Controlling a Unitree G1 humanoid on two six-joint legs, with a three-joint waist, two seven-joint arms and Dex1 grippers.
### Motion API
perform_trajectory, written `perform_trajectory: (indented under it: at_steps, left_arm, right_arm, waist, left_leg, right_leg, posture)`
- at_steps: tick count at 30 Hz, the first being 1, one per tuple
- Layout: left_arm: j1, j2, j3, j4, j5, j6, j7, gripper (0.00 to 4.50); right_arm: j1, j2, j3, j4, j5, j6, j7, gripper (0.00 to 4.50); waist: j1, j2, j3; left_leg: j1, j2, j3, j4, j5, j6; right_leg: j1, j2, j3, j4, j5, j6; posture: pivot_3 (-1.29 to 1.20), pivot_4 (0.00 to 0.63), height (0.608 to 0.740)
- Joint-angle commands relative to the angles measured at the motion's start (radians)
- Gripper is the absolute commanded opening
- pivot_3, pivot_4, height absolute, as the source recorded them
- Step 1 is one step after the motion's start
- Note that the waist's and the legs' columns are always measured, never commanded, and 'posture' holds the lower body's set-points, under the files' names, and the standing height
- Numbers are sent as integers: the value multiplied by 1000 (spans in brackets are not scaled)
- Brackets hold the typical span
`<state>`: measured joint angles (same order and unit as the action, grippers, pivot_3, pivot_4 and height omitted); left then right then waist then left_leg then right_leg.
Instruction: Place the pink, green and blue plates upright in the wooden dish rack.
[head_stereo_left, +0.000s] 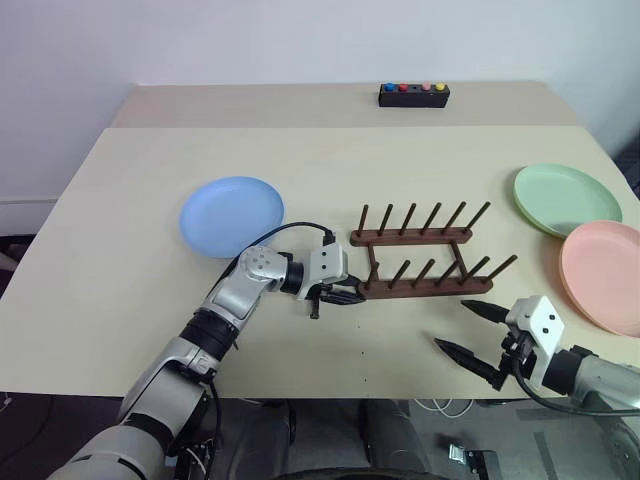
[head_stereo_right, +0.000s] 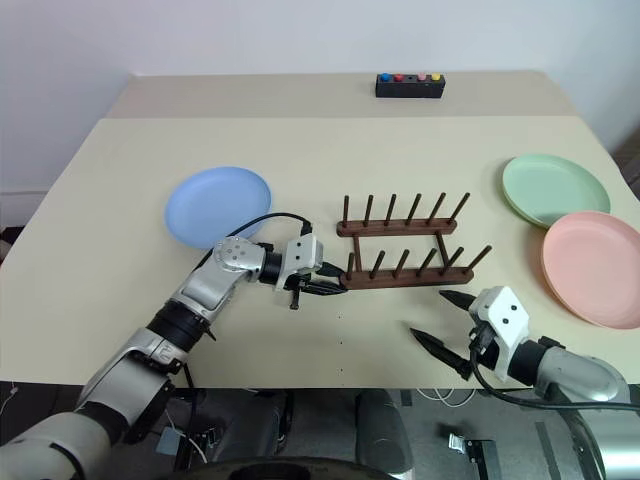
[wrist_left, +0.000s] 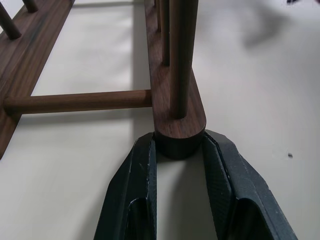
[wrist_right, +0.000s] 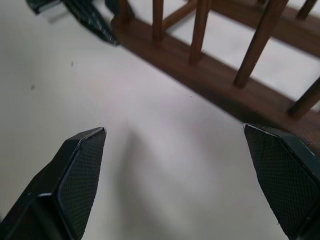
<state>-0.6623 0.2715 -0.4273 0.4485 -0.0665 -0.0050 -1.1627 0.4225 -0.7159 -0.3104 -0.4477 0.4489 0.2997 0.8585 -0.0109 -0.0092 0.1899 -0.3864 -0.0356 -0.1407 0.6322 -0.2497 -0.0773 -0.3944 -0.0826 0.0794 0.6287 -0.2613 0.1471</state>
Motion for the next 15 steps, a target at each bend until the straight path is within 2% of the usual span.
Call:
perform_trajectory:
  at_steps: [1, 6, 14, 15]
  left_arm:
    - [-29, -14, 1, 51, 15, -53, -22, 735]
    - [-58, -34, 16, 125, 26, -95, -32, 735]
    - [-58, -43, 34, 136, 19, -85, -37, 735]
    - [-56, -42, 37, 131, 14, -70, -37, 1775]
  right_arm:
    - [20, 11, -36, -57, 16, -7, -9, 4500]
    - [38, 20, -40, -70, 10, -11, -27, 4500]
    - [28, 16, -39, -65, 9, -11, -34, 4500]
    - [28, 15, -40, -65, 9, -11, -34, 4500]
  waist:
    - [0, 0, 0]
    - [1, 0, 0]
    - [0, 0, 0]
    - [0, 0, 0]
  left_leg:
    - [0, 0, 0, 0, 0, 0]
    - [0, 0, 0, 1, 0, 0]
    - [0, 0, 0, 1, 0, 0]
    - [0, 0, 0, 1, 0, 0]
  right_leg:
    - [0, 0, 0, 0, 0, 0]
    - [1, 0, 0, 0, 0, 0]
    - [1, 0, 0, 0, 0, 0]
    - [1, 0, 0, 0, 0, 0]
  posture:
    - [0, 150, 740]
    - [0, 150, 740]
    - [0, 150, 740]
    - [0, 150, 740]
